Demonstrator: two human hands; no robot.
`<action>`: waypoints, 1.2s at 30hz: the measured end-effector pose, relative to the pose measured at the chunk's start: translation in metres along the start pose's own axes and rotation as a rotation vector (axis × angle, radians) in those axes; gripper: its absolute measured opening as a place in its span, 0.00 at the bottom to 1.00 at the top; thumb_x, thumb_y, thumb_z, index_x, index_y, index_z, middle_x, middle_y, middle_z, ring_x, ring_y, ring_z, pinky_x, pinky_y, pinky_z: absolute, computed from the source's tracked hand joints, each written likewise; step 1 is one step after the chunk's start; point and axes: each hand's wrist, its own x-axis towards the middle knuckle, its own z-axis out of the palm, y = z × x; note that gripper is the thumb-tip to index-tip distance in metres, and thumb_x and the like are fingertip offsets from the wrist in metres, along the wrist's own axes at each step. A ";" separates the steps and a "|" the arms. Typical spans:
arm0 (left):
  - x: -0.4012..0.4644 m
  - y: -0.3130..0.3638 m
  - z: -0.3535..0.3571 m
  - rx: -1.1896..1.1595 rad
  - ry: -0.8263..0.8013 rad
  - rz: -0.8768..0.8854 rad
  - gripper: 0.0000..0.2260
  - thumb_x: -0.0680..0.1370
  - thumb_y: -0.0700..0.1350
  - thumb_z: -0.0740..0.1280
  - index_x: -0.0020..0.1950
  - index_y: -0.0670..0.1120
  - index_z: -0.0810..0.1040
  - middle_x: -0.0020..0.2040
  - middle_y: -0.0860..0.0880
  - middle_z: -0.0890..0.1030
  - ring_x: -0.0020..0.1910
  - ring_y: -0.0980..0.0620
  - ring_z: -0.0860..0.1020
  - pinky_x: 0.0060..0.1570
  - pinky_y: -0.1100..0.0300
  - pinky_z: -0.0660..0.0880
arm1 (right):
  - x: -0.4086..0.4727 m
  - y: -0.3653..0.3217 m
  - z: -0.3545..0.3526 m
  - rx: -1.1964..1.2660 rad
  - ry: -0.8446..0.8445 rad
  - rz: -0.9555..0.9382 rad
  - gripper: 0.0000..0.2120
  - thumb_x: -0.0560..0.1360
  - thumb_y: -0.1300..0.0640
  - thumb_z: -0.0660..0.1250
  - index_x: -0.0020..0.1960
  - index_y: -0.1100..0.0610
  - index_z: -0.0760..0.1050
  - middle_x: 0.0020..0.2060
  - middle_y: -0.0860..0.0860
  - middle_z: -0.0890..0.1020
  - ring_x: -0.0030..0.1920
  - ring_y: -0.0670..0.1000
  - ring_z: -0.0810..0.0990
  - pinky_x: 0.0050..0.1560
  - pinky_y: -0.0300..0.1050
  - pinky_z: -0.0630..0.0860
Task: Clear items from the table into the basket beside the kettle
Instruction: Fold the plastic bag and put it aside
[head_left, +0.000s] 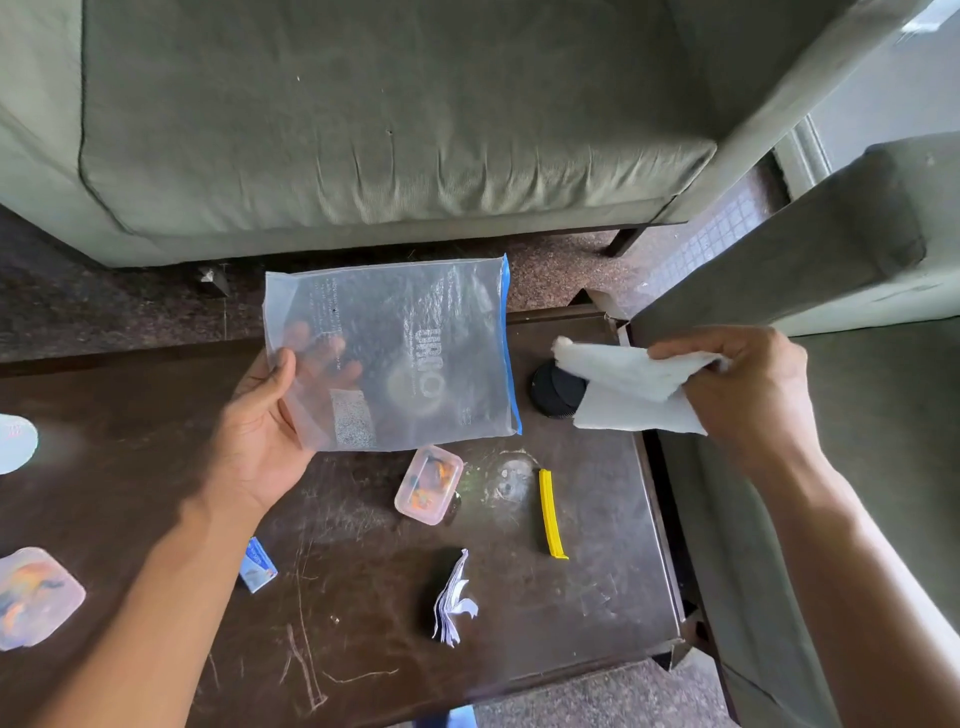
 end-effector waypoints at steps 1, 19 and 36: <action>0.000 -0.001 0.001 -0.001 0.002 -0.004 0.28 0.92 0.41 0.53 0.48 0.54 0.91 0.54 0.51 0.92 0.54 0.47 0.92 0.59 0.50 0.88 | 0.002 0.002 0.000 -0.005 0.002 0.009 0.25 0.68 0.68 0.61 0.41 0.41 0.88 0.43 0.38 0.87 0.47 0.42 0.83 0.41 0.36 0.77; 0.003 -0.008 0.013 -0.017 0.046 -0.056 0.25 0.92 0.41 0.55 0.48 0.52 0.90 0.55 0.51 0.92 0.57 0.45 0.91 0.64 0.45 0.84 | 0.051 -0.022 0.039 -0.244 -0.044 -0.085 0.22 0.64 0.71 0.60 0.38 0.51 0.87 0.34 0.49 0.81 0.36 0.57 0.80 0.32 0.35 0.70; 0.000 -0.012 0.015 -0.033 0.006 -0.059 0.28 0.92 0.41 0.54 0.46 0.54 0.91 0.55 0.51 0.92 0.57 0.46 0.91 0.65 0.47 0.84 | 0.025 -0.005 0.081 -0.329 -0.189 -0.095 0.23 0.71 0.69 0.62 0.53 0.48 0.88 0.52 0.58 0.86 0.50 0.63 0.84 0.48 0.50 0.83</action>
